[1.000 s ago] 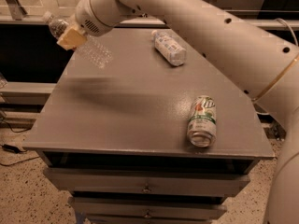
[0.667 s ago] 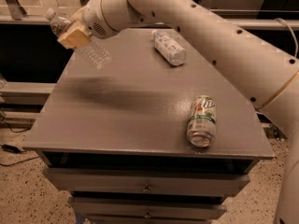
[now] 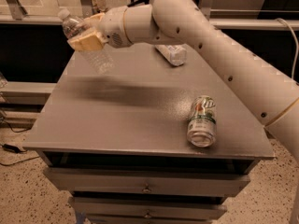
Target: Place water bottle upright
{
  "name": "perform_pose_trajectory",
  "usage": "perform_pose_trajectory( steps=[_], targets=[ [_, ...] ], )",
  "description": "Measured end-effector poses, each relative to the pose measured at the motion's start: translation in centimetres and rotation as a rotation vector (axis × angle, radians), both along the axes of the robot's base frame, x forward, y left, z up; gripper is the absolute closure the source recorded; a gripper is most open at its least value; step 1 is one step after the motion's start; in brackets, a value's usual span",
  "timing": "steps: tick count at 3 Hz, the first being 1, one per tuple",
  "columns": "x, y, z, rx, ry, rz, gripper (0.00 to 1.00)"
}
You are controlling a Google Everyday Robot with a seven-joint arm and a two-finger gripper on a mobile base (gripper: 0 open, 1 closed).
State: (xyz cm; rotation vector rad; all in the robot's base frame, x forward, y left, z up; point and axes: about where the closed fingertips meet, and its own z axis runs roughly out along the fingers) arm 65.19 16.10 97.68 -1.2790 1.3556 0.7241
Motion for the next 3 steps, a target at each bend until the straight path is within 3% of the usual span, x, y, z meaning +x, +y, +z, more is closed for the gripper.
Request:
perform_pose_trajectory(
  steps=[3],
  targets=[
    [0.2,-4.5,-1.1,0.182,0.065,0.004,1.0]
  ],
)
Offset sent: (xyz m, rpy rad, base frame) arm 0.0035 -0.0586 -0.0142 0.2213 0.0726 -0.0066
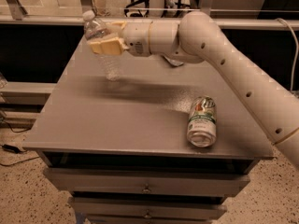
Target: Place water bottle upright
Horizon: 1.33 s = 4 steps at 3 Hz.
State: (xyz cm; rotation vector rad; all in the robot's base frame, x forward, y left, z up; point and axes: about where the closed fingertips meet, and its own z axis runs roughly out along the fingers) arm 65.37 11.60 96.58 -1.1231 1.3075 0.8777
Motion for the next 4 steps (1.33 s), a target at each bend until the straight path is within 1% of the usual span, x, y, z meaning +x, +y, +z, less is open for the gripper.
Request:
perform_pose_trajectory(
  steps=[1,2,3,4],
  targets=[
    [0.3,-1.7,-0.4,0.035,0.016,0.004,1.0],
    [0.3,-2.8,-0.9,0.057,0.028,0.005,1.0],
    [0.2,-4.1,-1.6,0.094,0.022,-0.002,1.0],
    [0.1,-4.7,-1.7,0.105,-0.001,-0.001,1.0]
  ],
)
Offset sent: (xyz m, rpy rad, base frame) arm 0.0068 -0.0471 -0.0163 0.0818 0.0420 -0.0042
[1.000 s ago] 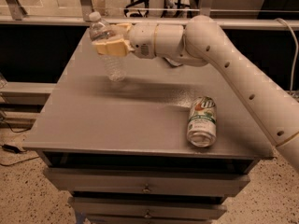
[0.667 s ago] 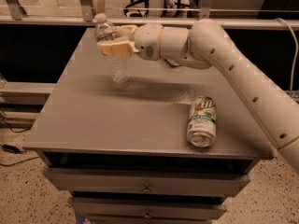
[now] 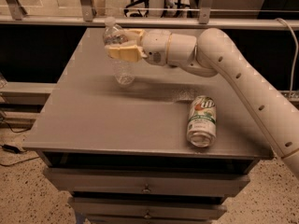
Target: Place water bottle upright
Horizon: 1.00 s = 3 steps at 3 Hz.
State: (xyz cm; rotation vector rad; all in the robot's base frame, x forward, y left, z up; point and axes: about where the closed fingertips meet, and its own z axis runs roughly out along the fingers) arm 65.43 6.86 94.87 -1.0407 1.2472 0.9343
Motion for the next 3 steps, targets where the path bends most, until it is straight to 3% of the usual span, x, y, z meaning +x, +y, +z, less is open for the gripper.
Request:
perform_pose_trajectory(
  steps=[2,3],
  targets=[
    [-0.35,-0.91,-0.77,0.015,-0.037,0.003,0.99],
    [-0.3,-1.2,-1.12,0.026,-0.034,-0.001,0.79]
  ],
)
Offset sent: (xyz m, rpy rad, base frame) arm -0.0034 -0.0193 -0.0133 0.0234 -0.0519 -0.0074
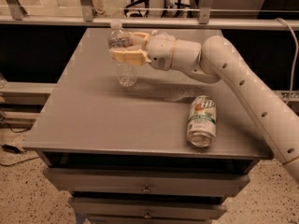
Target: Place water bottle upright
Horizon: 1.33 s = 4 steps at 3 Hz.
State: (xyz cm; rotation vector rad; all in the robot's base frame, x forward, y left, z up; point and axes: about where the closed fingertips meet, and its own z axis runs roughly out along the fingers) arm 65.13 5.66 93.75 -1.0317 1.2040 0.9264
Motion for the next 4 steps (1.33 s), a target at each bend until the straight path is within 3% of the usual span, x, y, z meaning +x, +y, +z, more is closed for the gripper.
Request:
perform_pose_trajectory(
  steps=[1,2,3,4],
  targets=[
    [0.05,-0.32,-0.27,0.002,0.012,-0.008,0.56],
    [0.02,-0.68,-0.51,-0.003,0.027,-0.016,0.24],
    [0.02,-0.68,-0.51,-0.003,0.027,-0.016,0.02],
    [-0.01,-1.04,-0.77,-0.025,0.045,-0.023,0.0]
  ],
)
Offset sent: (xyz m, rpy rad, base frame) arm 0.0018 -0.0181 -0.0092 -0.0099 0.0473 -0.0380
